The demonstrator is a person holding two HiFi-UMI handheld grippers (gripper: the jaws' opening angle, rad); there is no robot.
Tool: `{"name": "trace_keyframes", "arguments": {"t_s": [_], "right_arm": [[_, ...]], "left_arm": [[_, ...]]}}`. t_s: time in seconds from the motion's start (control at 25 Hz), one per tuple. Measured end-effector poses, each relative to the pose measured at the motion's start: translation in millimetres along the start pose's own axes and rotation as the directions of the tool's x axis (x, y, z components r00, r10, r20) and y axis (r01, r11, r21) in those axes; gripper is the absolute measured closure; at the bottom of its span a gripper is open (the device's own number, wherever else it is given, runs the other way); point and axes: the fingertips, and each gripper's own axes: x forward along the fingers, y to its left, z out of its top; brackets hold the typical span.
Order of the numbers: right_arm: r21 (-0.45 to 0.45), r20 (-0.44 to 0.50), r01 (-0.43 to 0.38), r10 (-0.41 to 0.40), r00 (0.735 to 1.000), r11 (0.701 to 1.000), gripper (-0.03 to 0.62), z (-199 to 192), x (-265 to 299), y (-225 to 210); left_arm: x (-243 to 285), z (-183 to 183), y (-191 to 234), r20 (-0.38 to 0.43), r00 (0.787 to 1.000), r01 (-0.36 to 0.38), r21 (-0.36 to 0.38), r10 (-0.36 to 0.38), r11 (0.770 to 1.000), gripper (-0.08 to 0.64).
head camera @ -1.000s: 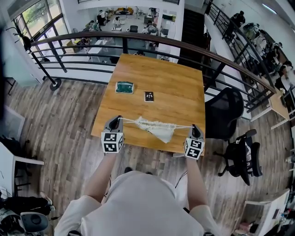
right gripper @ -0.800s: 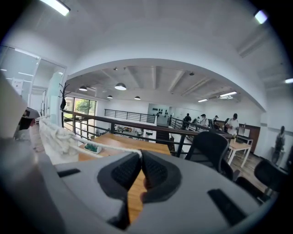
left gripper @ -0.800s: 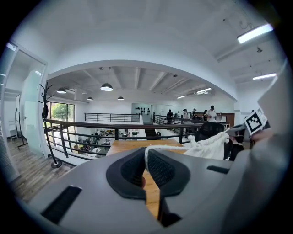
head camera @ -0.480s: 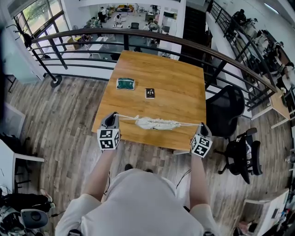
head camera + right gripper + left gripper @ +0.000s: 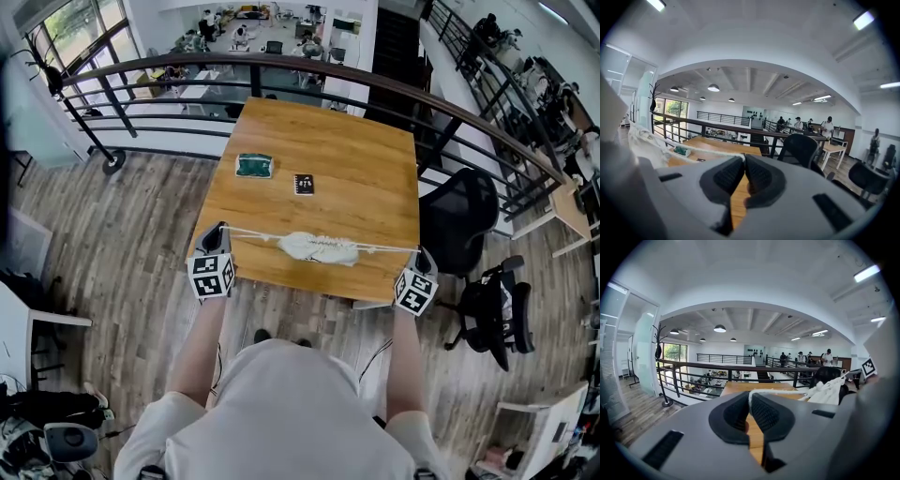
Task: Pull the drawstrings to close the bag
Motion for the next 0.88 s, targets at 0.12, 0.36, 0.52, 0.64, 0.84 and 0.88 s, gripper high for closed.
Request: {"name": "trace_keyframes", "arguments": {"t_s": [0.12, 0.36, 0.52, 0.64, 0.84, 0.88], "right_arm": [[-0.012, -0.005, 0.012, -0.012, 1.000, 1.000, 0.584, -1.9, 1.1, -8.3], [-0.026, -0.020, 0.024, -0.025, 0.999, 0.999, 0.578, -9.7, 7.0, -19.2], [-0.031, -0.011, 0.007, -0.007, 1.000, 1.000, 0.584, -7.9, 5.9, -13.6], [-0.059, -0.001, -0.008, 0.008, 1.000, 0.998, 0.584, -2.3, 3.3, -7.6], [-0.068, 0.026, -0.050, 0.051, 0.998, 0.996, 0.584, 12.5, -2.5, 5.5], [-0.068, 0.033, -0.057, 0.060, 0.998, 0.996, 0.584, 15.5, -3.7, 8.1]], "left_arm": [[-1.2, -1.7, 4.1, -0.003, 1.000, -0.010, 0.001, 0.010, 1.000, 0.566], [2.4, -5.6, 10.6, -0.012, 1.000, -0.021, -0.022, 0.021, 1.000, 0.555], [2.9, -0.4, 1.9, 0.003, 1.000, -0.017, 0.018, 0.017, 1.000, 0.566], [4.3, 3.4, -1.9, 0.011, 1.000, -0.014, 0.025, 0.013, 1.000, 0.566], [5.7, 11.2, -16.4, 0.029, 0.999, 0.014, 0.025, -0.015, 1.000, 0.568], [6.3, 12.7, -19.9, 0.033, 0.999, 0.021, 0.025, -0.022, 0.999, 0.568]]}}
